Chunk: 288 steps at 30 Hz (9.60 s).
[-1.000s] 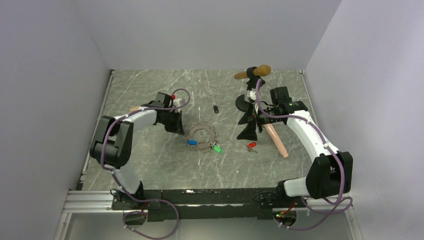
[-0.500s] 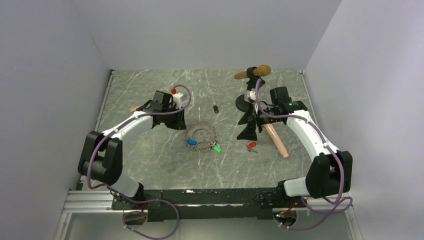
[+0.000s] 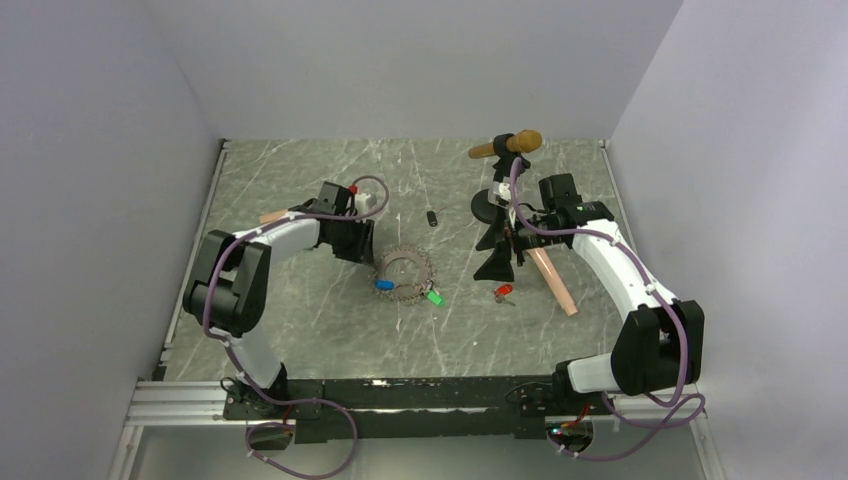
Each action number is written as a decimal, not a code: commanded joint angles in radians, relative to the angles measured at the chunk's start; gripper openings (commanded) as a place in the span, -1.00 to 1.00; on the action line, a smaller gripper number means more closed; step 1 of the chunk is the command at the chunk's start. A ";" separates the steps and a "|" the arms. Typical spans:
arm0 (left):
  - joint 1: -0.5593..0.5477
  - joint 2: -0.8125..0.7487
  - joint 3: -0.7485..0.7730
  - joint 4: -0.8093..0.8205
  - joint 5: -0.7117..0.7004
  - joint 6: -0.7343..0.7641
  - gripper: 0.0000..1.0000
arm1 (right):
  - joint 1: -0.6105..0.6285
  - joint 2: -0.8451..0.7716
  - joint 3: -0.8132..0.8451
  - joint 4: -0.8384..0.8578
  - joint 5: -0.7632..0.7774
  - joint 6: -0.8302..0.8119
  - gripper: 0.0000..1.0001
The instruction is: Put the keys on the keyring
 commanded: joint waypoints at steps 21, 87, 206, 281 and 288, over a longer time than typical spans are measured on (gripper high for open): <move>0.068 0.155 0.084 0.209 0.241 -0.275 -0.30 | 0.010 0.006 0.034 -0.014 -0.026 -0.037 0.92; 0.180 0.195 -0.029 0.331 0.467 -0.339 -0.54 | 0.024 0.009 0.040 -0.023 -0.015 -0.043 0.95; -0.405 -0.749 -0.674 1.384 0.437 0.333 -1.00 | 0.354 0.035 0.212 -0.237 -0.182 -0.529 -0.22; -0.485 -0.904 -0.662 1.048 0.118 -0.059 -0.08 | 0.391 0.076 0.082 -0.008 -0.252 -0.476 -1.00; -0.492 -0.851 -0.652 1.100 0.174 -0.058 -0.13 | 0.391 0.077 0.080 0.016 -0.240 -0.444 -1.00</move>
